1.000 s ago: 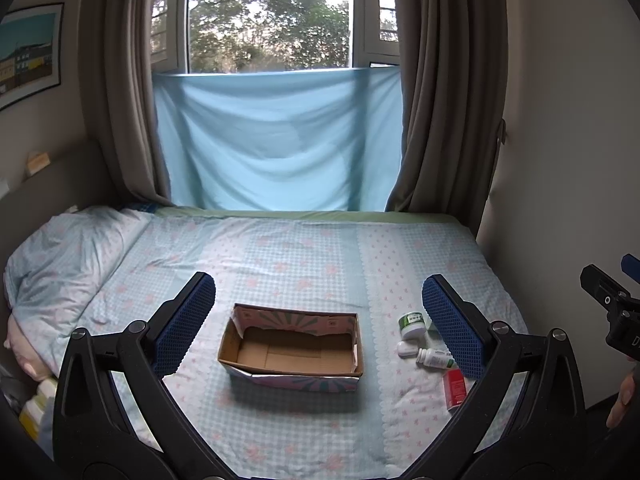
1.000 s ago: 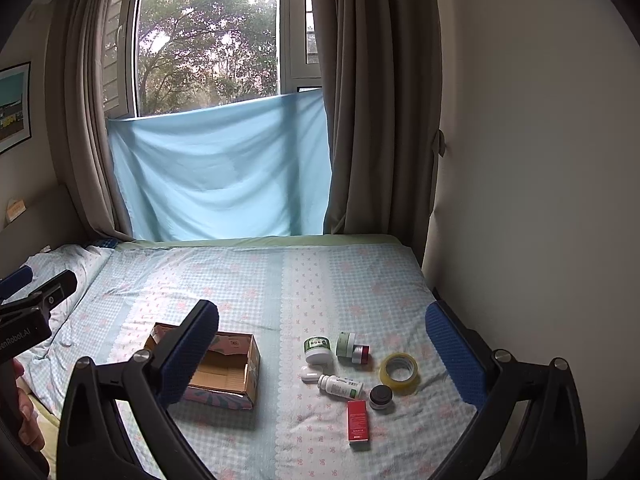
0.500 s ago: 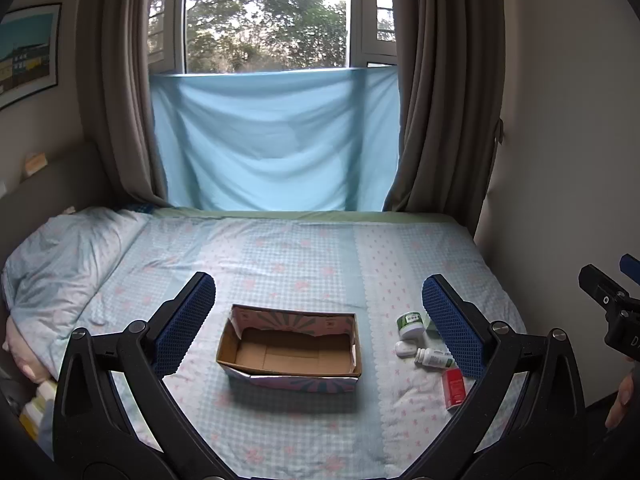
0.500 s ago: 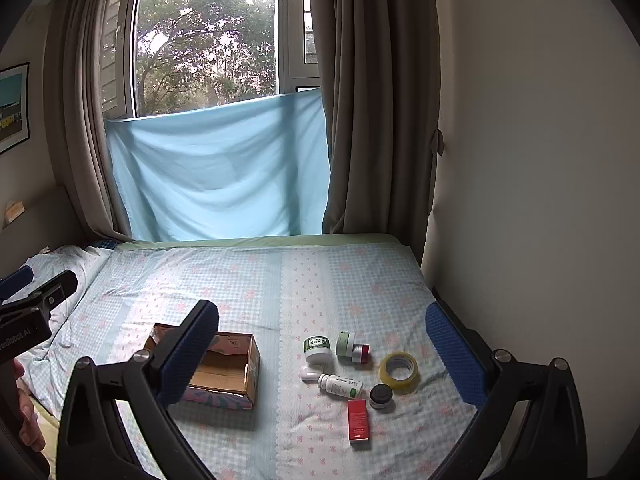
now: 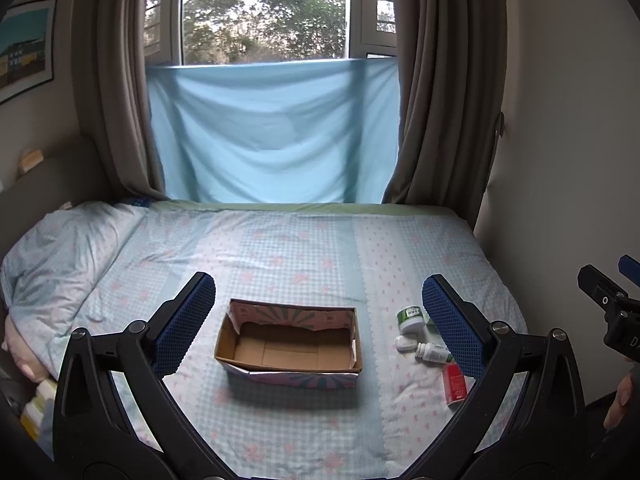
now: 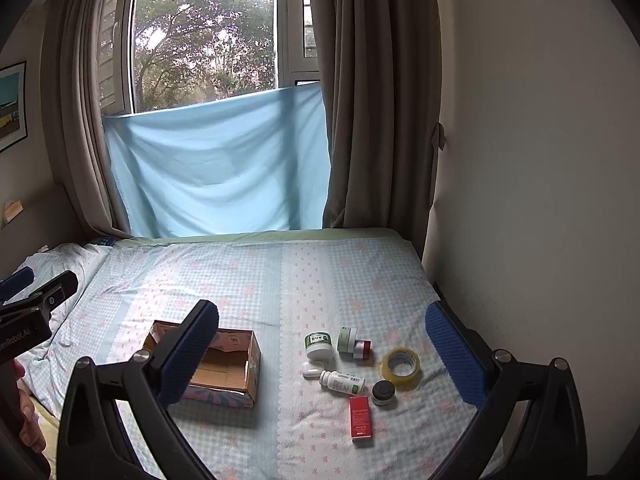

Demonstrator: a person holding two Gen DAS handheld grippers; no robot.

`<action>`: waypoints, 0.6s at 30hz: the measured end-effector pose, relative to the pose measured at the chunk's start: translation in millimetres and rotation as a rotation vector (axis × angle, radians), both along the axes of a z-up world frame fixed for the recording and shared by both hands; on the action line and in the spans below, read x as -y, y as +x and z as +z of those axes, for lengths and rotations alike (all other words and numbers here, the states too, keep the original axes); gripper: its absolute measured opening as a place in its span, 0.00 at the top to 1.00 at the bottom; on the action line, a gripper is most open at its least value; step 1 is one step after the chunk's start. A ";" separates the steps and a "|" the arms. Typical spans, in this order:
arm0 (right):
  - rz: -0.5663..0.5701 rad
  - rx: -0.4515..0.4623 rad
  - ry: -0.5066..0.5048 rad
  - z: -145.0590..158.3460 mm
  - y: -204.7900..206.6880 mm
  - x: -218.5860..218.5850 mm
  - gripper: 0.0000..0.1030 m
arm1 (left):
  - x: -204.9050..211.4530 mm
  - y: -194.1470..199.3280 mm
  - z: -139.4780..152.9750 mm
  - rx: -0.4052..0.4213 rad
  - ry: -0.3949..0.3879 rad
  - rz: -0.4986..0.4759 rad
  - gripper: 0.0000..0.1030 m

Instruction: Organize rigid objects

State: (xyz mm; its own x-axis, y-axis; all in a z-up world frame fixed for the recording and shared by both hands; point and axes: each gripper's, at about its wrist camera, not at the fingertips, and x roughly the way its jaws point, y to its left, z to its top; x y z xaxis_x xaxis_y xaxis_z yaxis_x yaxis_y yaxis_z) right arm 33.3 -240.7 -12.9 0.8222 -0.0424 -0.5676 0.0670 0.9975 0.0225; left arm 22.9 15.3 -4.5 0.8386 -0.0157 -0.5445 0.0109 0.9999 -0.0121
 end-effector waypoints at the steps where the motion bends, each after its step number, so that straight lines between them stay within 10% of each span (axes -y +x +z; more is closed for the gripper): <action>1: -0.002 -0.004 0.002 -0.8 1.1 0.0 0.00 | 0.6 3.0 -0.1 -0.008 0.003 -0.004 0.00; 18: -0.142 -0.165 0.055 -63.5 43.8 27.5 0.00 | 63.1 134.8 -61.6 -0.209 0.058 -0.227 0.00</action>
